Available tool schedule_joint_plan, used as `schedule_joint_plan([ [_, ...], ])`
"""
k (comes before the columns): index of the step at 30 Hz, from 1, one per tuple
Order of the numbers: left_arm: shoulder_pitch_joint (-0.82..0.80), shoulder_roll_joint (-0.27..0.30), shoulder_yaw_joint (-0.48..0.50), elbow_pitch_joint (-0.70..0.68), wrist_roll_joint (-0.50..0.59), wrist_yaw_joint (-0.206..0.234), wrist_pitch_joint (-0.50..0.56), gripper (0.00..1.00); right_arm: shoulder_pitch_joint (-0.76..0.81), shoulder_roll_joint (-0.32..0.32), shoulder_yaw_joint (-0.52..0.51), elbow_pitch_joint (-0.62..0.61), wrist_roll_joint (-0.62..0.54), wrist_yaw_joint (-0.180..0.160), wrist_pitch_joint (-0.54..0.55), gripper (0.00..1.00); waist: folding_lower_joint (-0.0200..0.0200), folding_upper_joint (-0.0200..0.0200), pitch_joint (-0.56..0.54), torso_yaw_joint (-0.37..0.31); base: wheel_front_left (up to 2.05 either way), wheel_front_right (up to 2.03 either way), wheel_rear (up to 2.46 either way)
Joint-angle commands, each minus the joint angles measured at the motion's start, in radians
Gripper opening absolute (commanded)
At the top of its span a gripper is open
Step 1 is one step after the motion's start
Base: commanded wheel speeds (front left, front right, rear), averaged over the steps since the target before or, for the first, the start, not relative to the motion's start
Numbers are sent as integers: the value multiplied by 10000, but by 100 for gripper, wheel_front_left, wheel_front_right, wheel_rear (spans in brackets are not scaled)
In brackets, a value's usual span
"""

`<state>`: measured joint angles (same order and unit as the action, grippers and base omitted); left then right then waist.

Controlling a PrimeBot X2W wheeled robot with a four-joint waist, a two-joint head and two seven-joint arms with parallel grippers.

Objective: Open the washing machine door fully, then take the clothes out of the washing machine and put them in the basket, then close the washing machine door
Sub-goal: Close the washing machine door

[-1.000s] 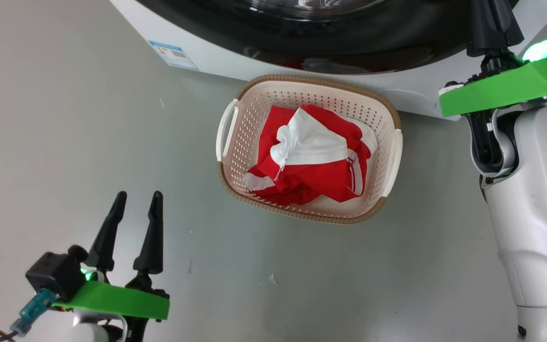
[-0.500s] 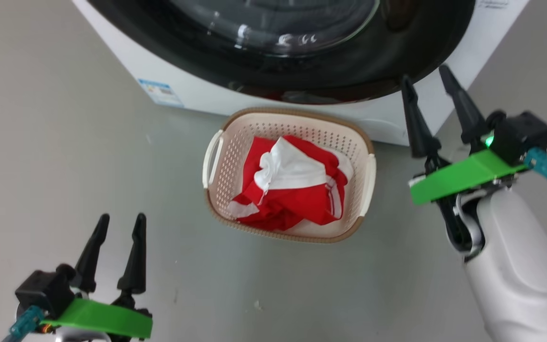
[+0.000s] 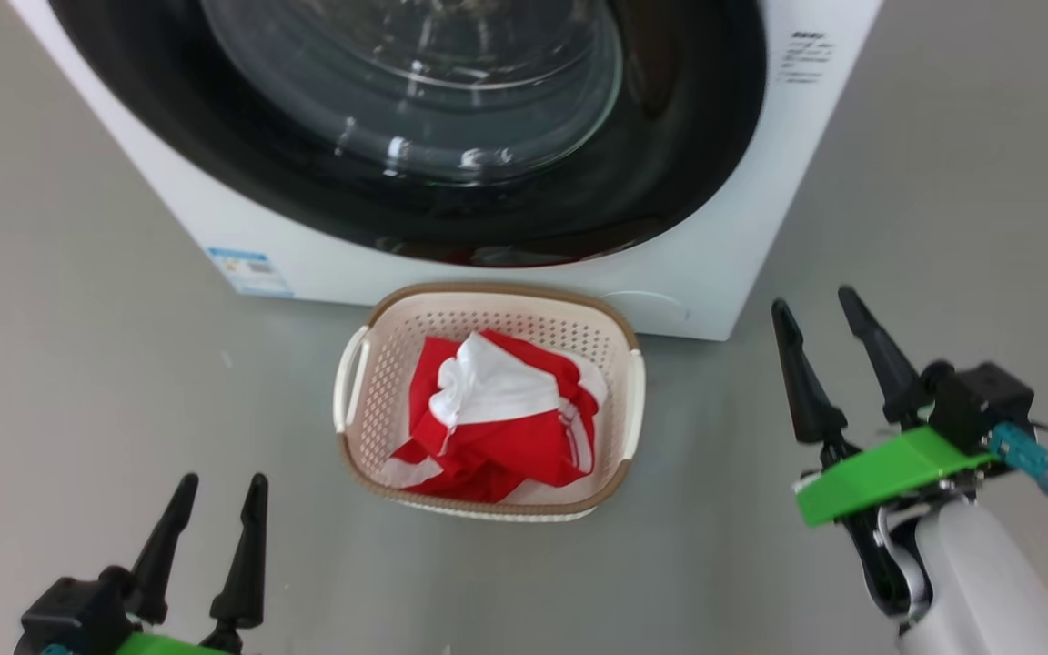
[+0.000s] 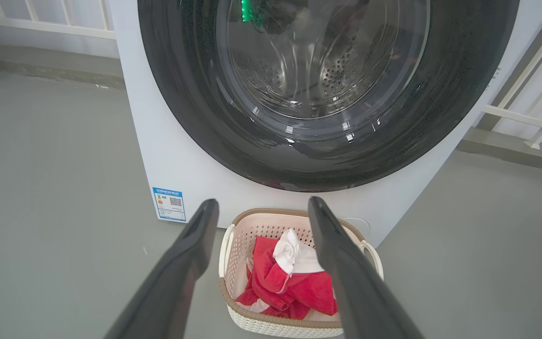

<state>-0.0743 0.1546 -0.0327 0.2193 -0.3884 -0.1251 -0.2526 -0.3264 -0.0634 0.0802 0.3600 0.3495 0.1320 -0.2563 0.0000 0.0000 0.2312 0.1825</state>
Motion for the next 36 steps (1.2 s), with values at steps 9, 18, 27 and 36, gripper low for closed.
schedule_joint_plan([
  [9, 460, 480, 437, -279, 260, -56, -92, 100, 1360, -14, -74, -599, 86, -13, -55, 100, 0, 0, -870, -927, 0, 0, 0],
  [18, 889, 416, 722, -478, 472, -56, -92, 100, 2294, -112, -190, -849, 191, -13, -55, 100, 0, 0, -1259, -1474, 0, 0, 0],
  [27, 1419, 402, 863, -725, 630, -56, -92, 100, 3021, -349, -385, -1099, 305, -13, -55, 100, 0, 0, -1697, -1900, 0, 0, 0],
  [36, 1747, 367, 850, -718, 804, -56, -92, 100, 3606, -403, -668, -1194, 355, -13, -55, 100, 0, 0, -2012, -2047, 0, 0, 0],
])
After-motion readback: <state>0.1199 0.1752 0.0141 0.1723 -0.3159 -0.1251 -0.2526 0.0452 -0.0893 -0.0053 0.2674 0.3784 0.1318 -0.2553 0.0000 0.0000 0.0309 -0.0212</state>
